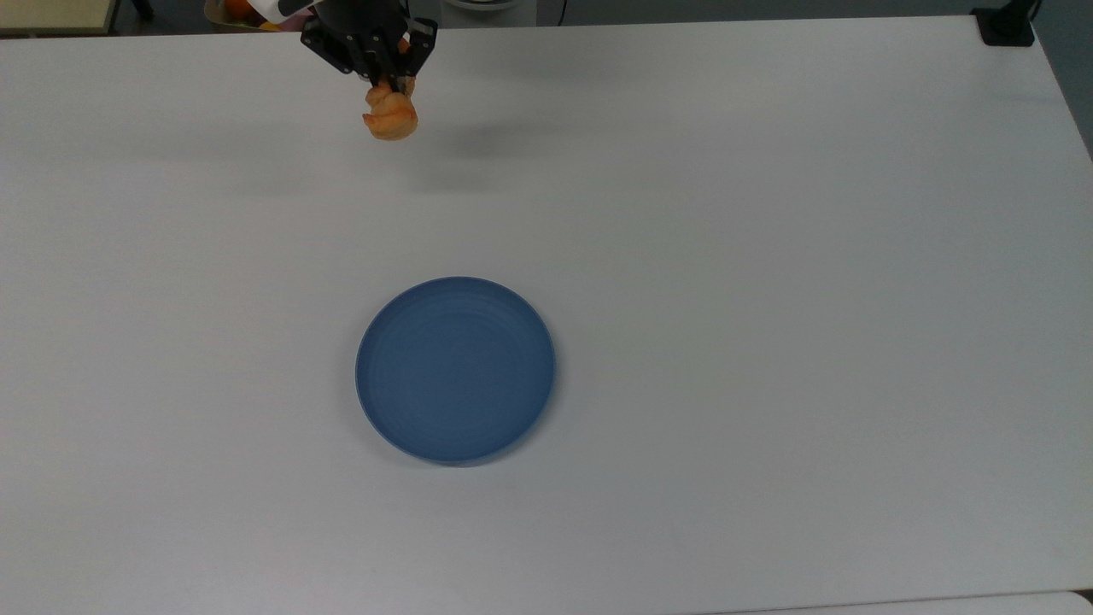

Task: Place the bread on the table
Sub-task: 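Lower the held bread roll onto the bare table beside the plate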

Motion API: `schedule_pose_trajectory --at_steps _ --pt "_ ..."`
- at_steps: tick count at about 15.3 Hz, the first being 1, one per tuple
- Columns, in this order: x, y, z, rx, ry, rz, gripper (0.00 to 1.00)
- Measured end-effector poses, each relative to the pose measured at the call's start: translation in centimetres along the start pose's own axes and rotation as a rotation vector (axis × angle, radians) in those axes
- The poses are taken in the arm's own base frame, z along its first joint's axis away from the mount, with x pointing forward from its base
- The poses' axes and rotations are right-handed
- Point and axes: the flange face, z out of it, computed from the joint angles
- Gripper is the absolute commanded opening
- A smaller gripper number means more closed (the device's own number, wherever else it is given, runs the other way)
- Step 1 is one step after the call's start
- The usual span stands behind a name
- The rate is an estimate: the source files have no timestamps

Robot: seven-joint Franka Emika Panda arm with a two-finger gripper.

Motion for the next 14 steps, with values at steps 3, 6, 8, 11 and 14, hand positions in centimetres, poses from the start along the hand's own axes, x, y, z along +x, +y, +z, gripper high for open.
schedule_pose_trajectory --at_steps 3,6,8,11,14 --pt "-0.1 -0.4 1.7 -0.001 -0.005 -0.008 0.18" --pt "-0.1 -0.7 2.8 -0.002 -0.024 -0.013 0.18" --pt "0.0 -0.8 3.3 -0.002 -0.034 -0.014 0.17" --pt "0.2 -1.0 4.8 -0.003 -0.062 -0.016 0.17" --pt "0.2 -0.9 5.6 -0.004 -0.078 -0.015 0.17"
